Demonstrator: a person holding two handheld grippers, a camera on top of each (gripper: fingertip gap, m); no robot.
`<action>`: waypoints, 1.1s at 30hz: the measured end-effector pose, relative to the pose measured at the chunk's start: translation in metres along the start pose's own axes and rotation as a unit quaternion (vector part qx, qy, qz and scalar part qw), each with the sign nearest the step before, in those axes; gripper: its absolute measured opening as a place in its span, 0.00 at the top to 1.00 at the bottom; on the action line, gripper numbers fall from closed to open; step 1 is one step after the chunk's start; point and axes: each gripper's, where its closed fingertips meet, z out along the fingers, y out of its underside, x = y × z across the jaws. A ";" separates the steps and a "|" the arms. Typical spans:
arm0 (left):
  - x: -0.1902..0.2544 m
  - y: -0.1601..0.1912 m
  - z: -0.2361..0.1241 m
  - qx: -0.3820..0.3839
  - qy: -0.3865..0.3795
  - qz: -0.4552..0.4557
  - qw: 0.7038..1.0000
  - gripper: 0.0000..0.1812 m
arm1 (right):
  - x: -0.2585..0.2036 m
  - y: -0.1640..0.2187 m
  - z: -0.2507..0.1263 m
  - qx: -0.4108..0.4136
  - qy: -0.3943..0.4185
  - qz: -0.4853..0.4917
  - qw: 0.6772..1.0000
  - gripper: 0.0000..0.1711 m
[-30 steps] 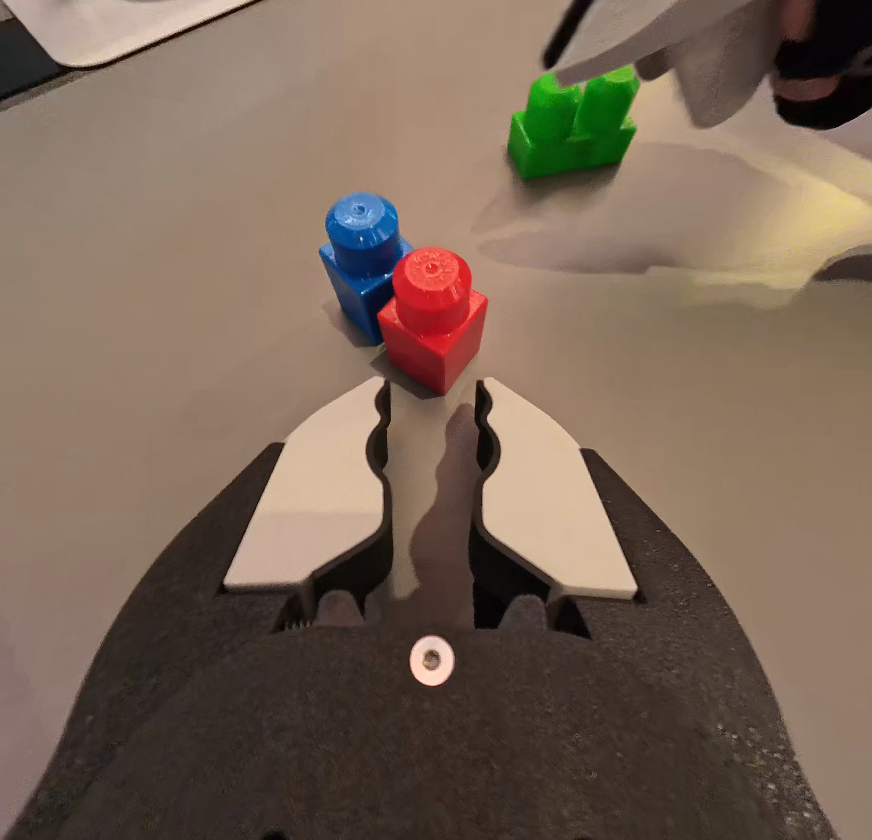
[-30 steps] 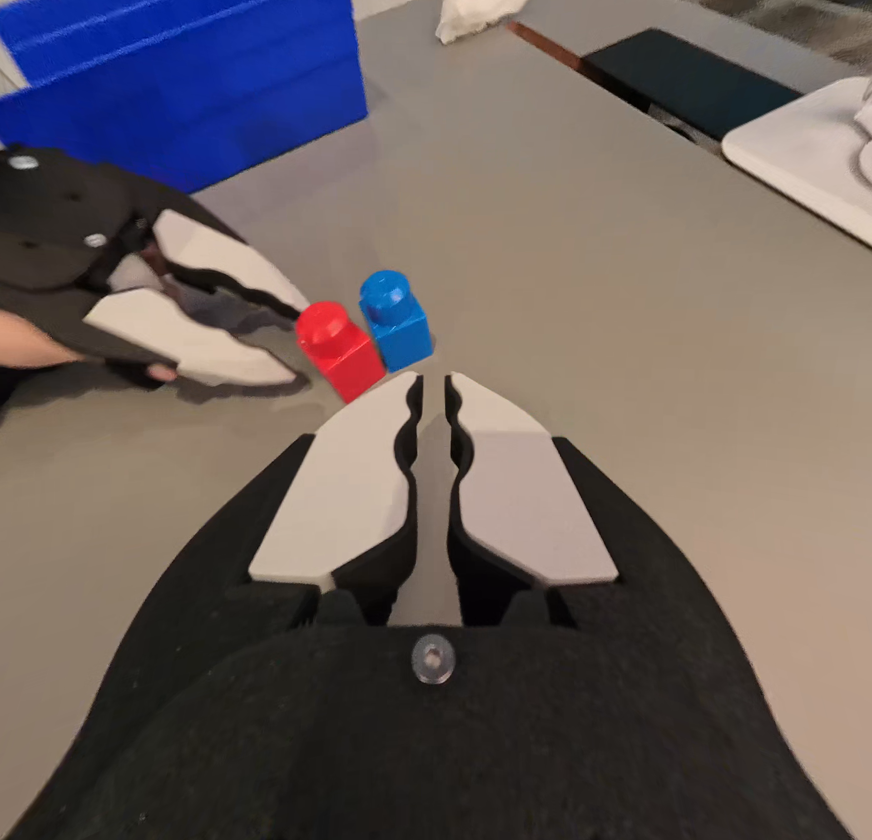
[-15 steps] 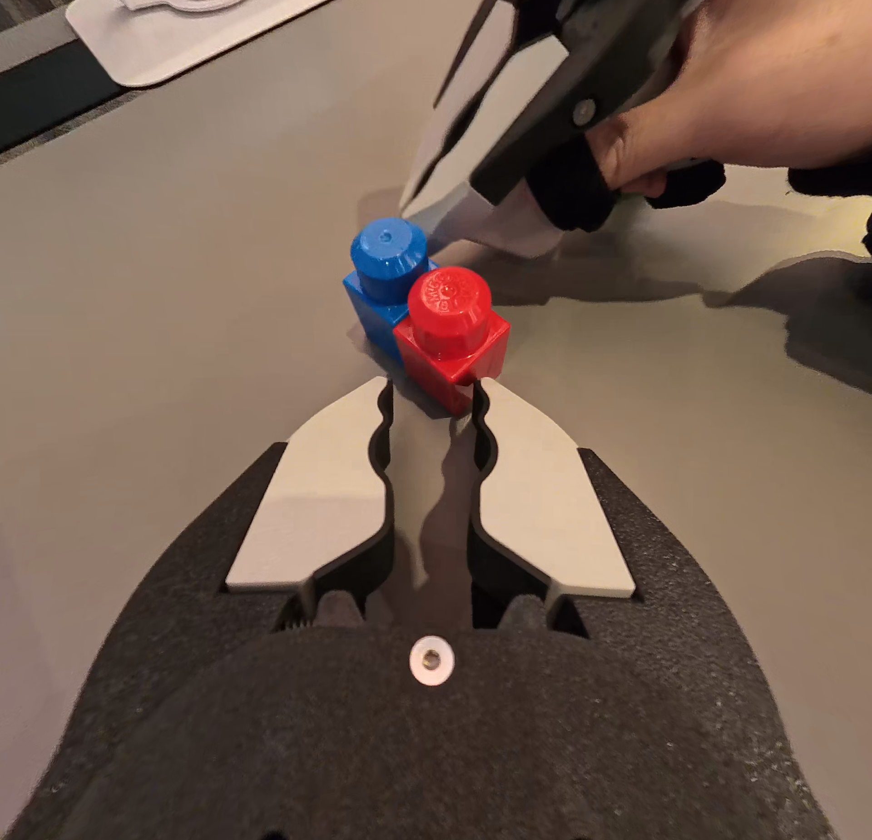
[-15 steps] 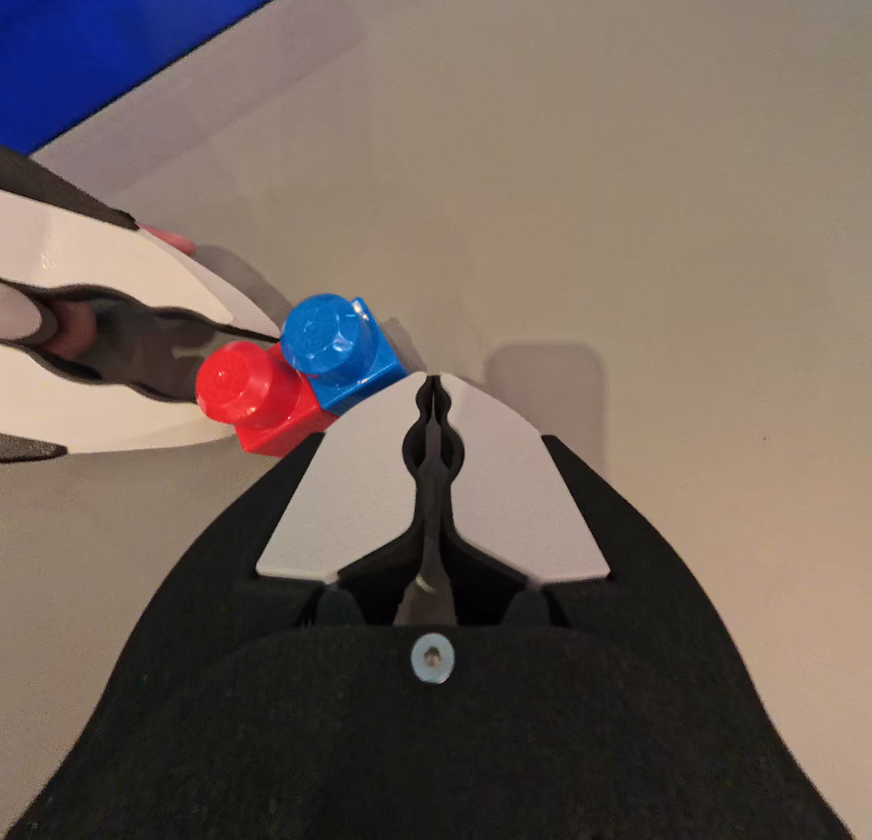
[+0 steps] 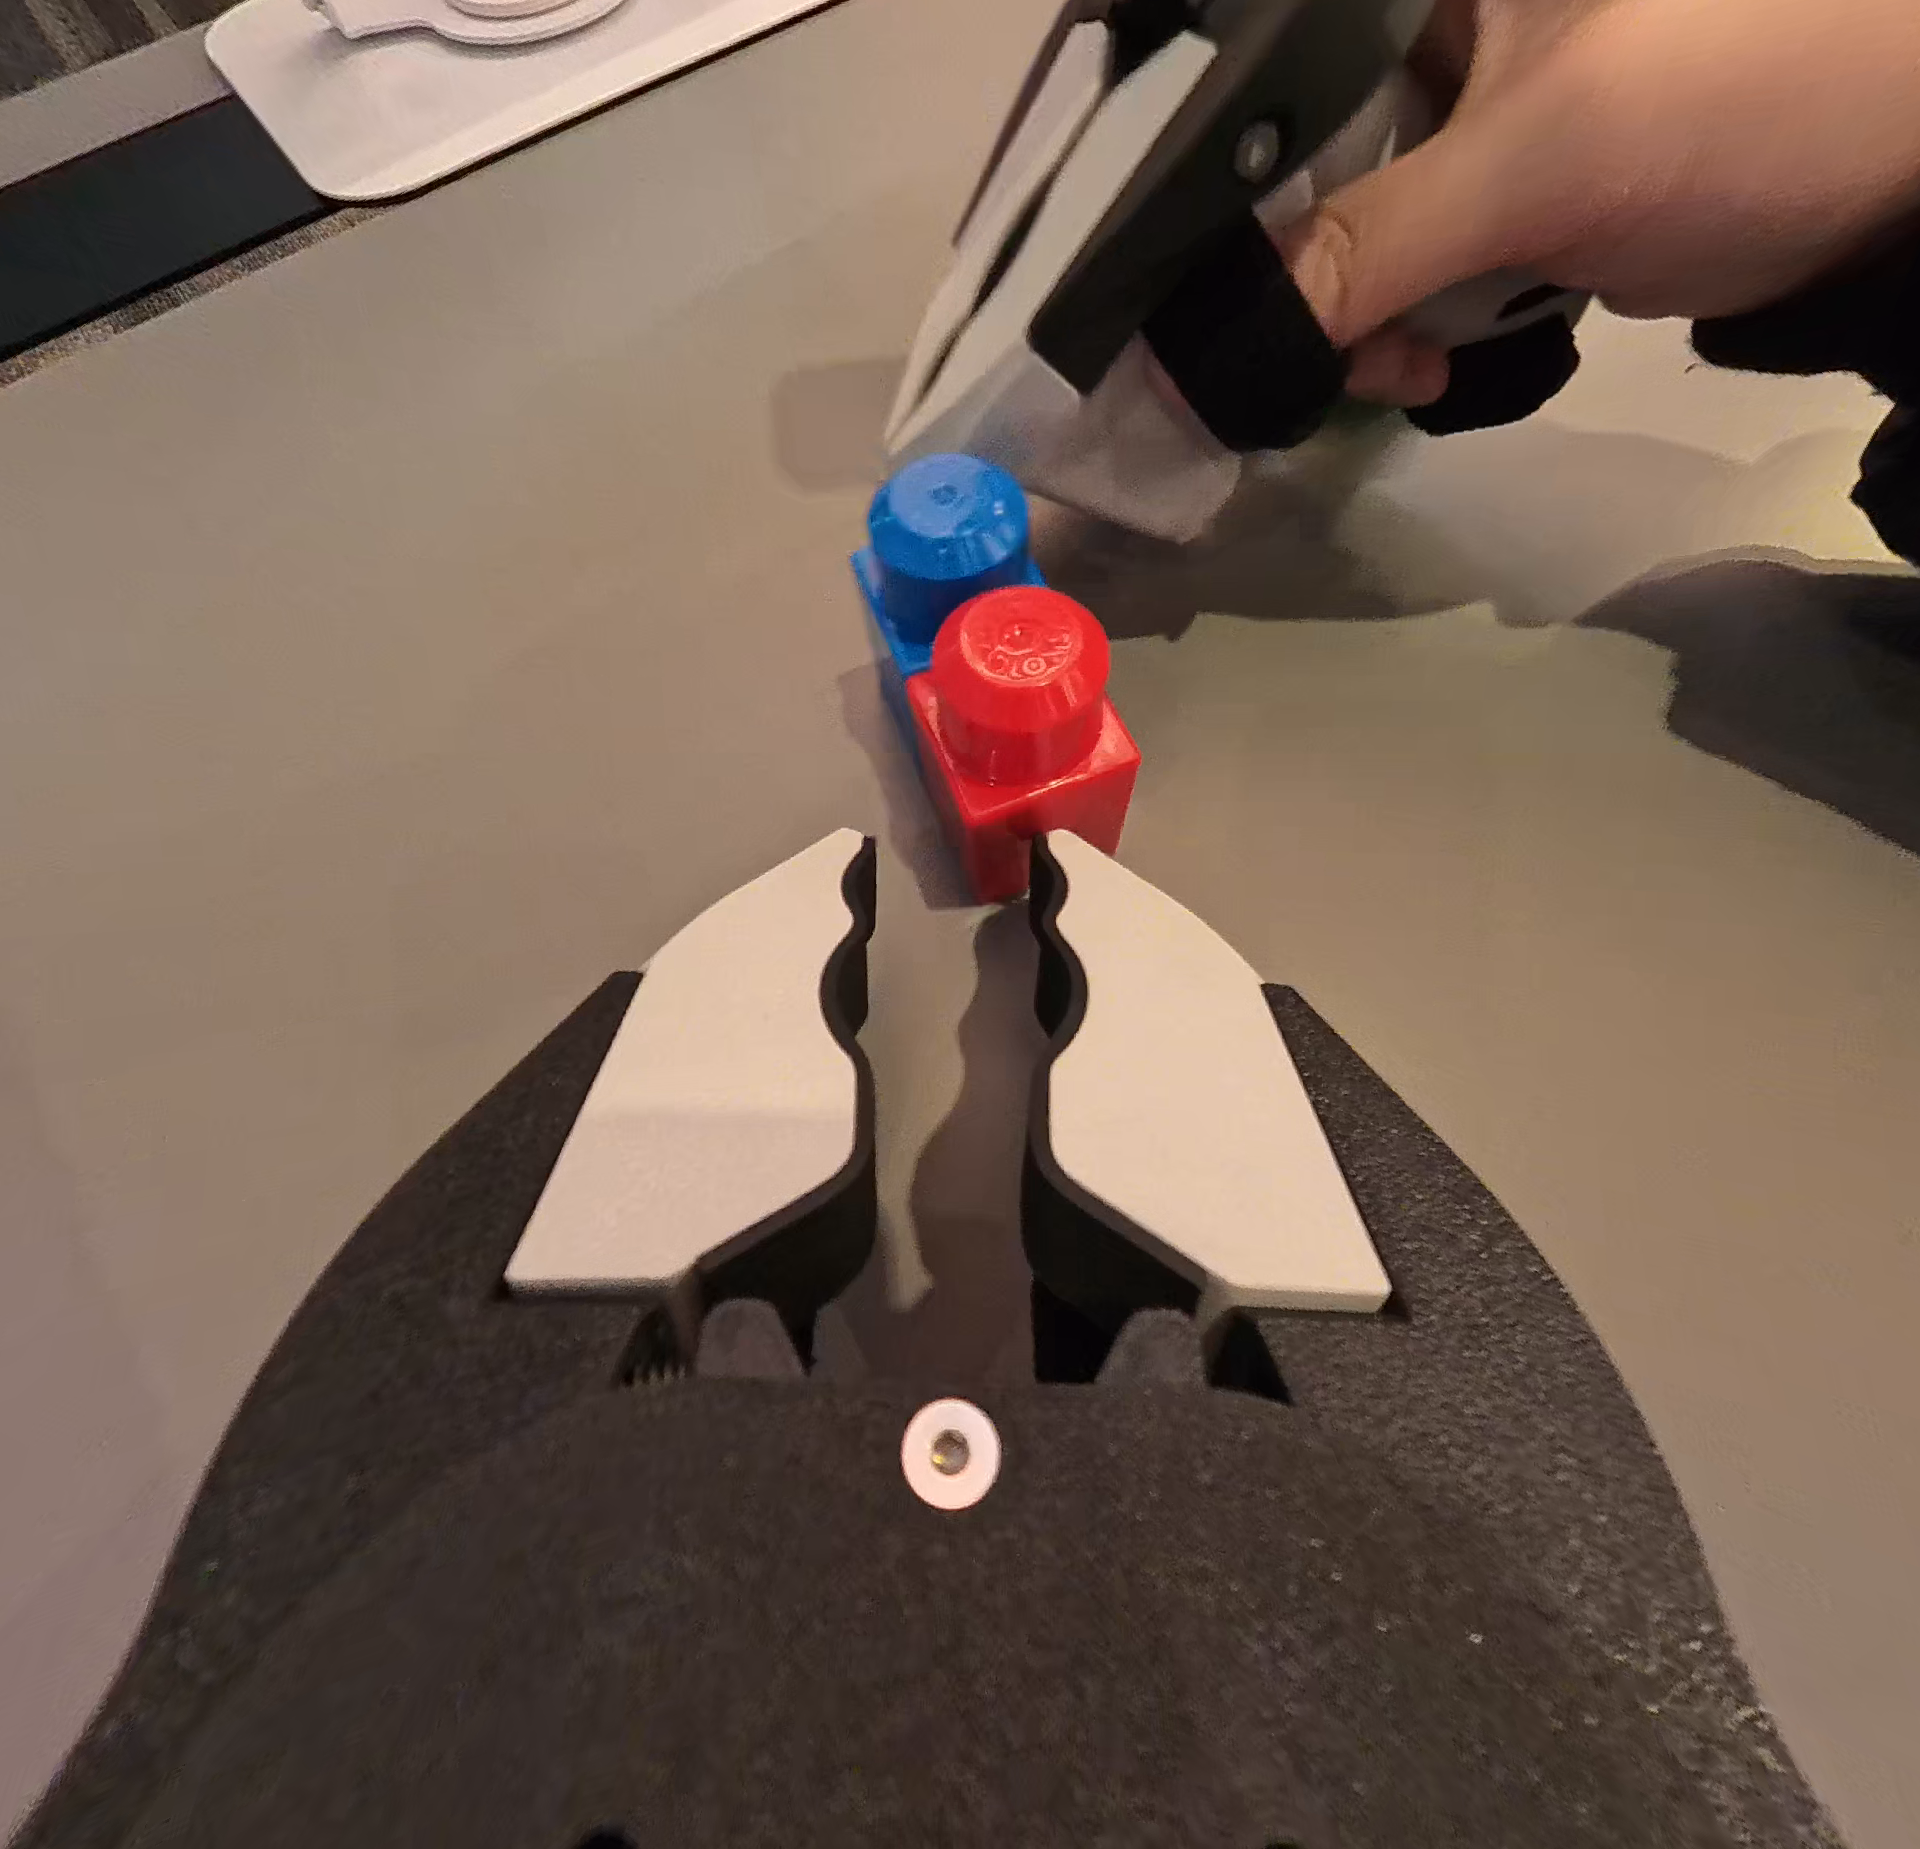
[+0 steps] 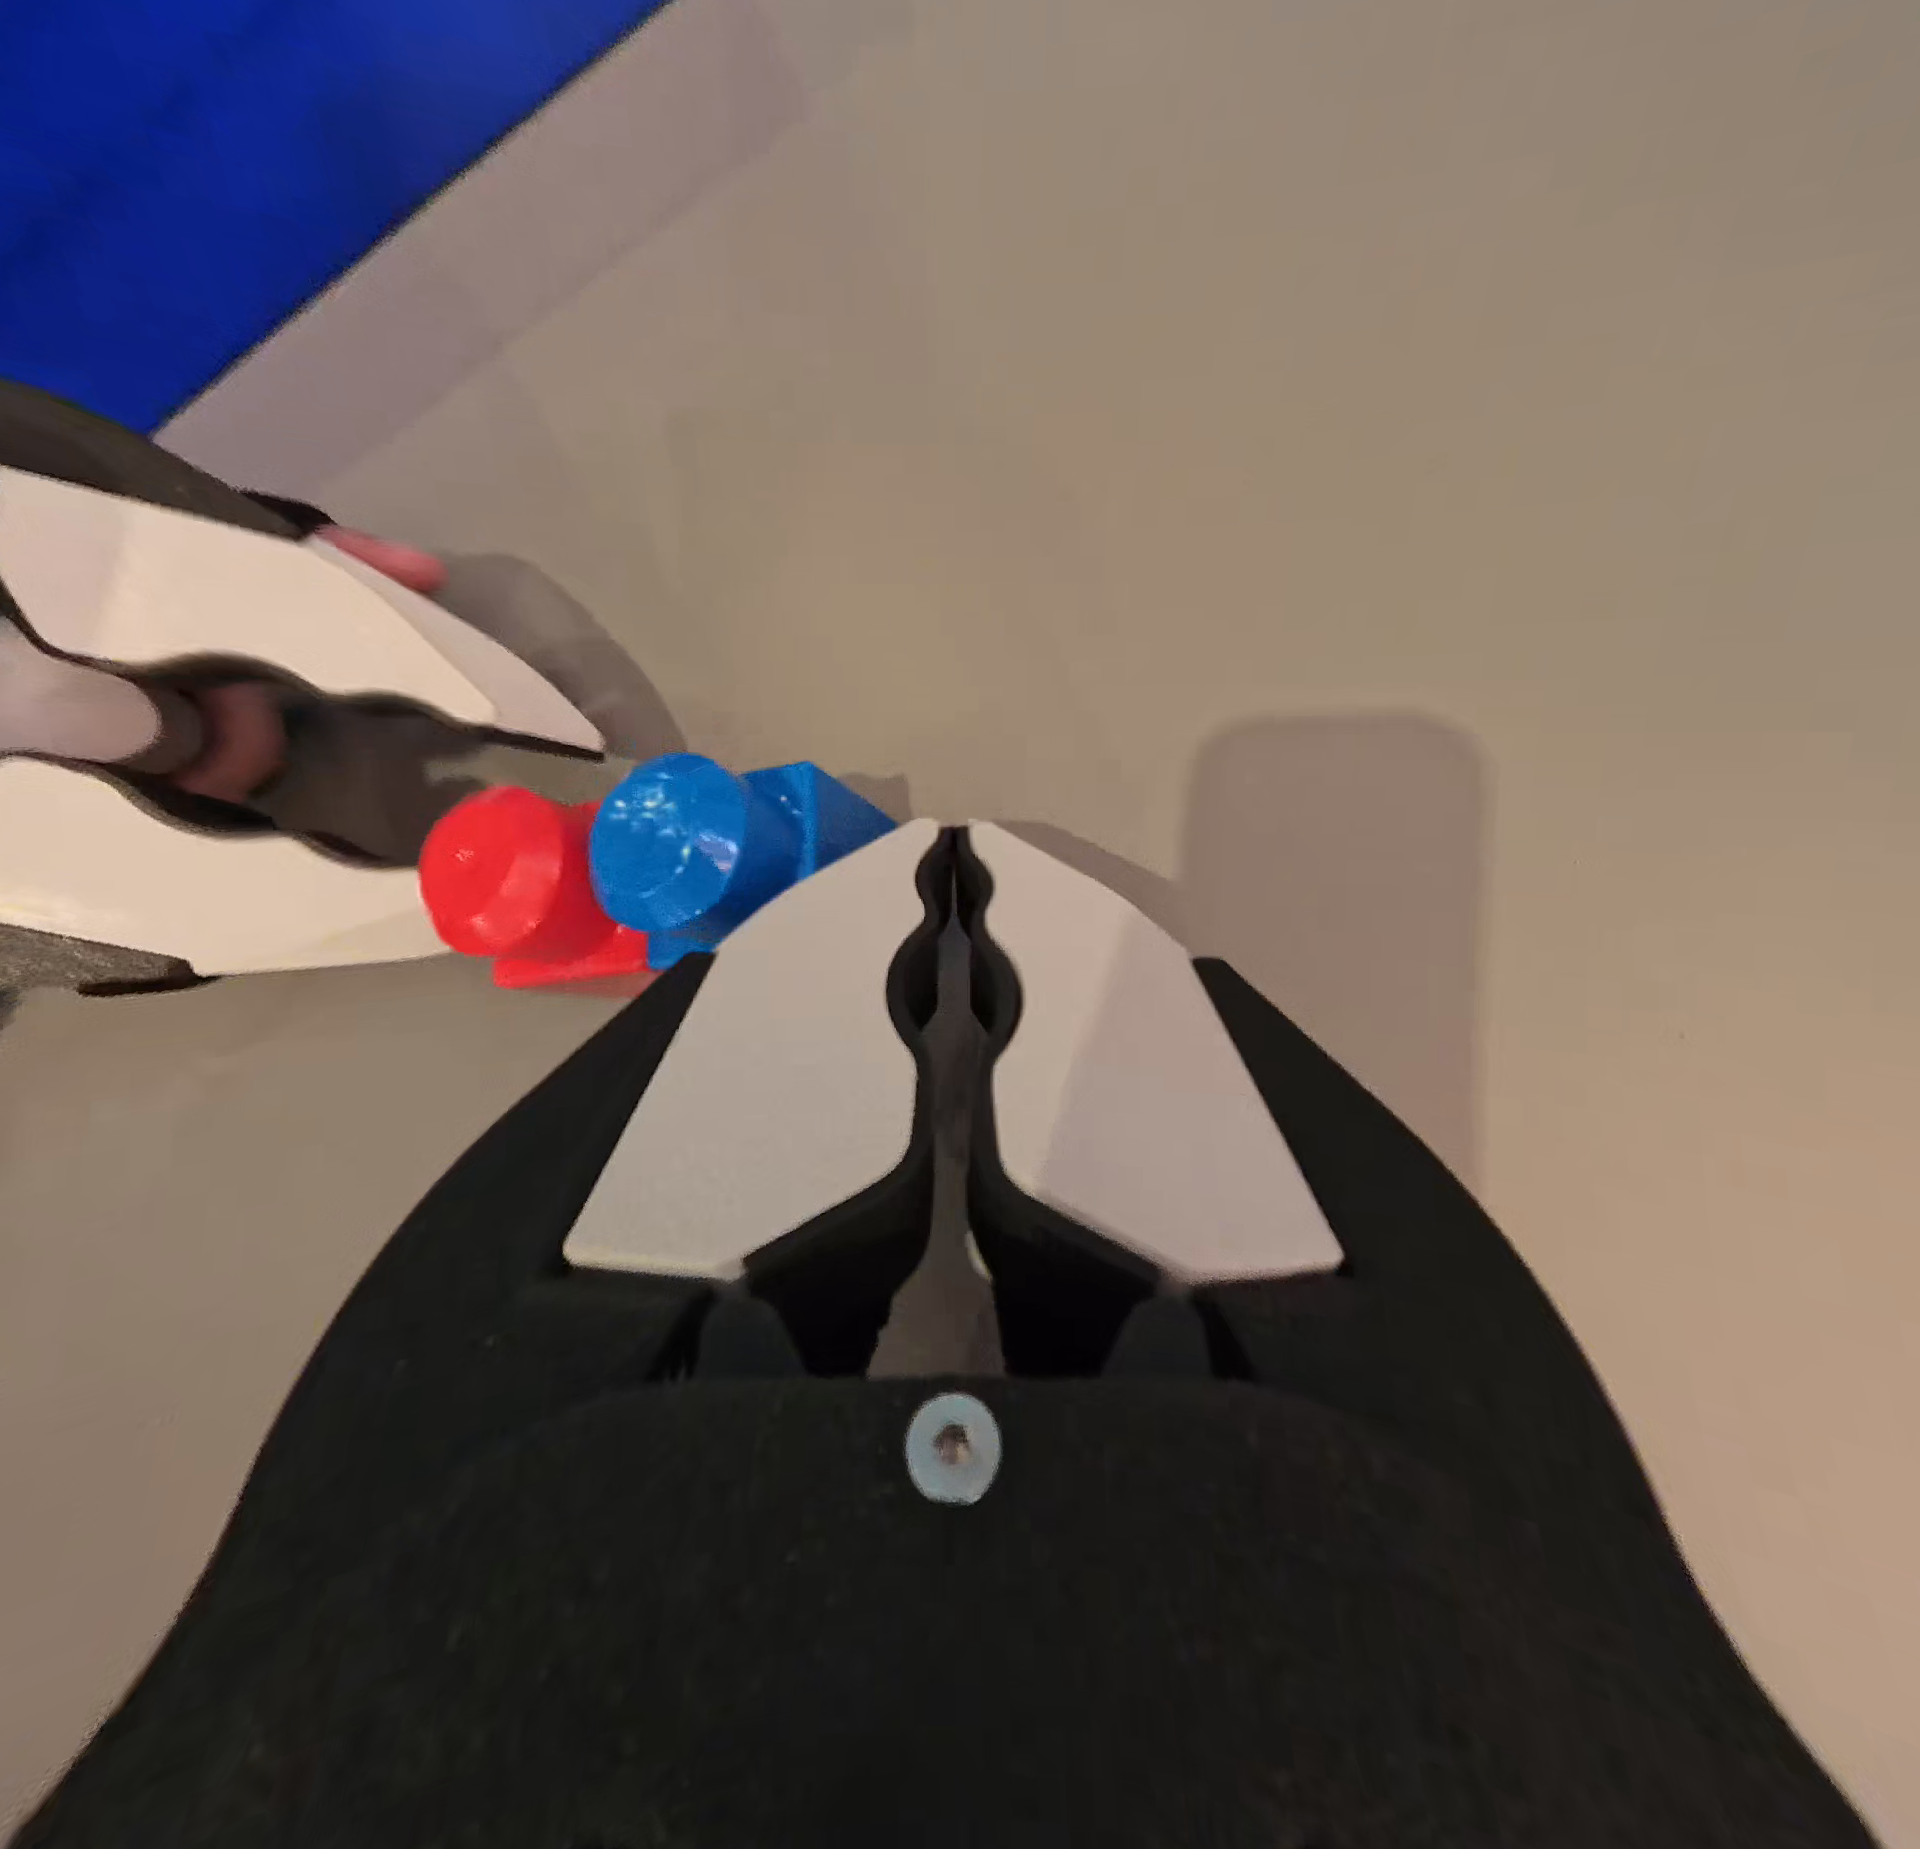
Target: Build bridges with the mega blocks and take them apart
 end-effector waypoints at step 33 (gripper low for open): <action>0.010 -0.012 0.029 -0.022 0.055 0.029 0.998 0.64 | -0.005 0.036 -0.014 -0.016 0.038 0.055 0.998 1.00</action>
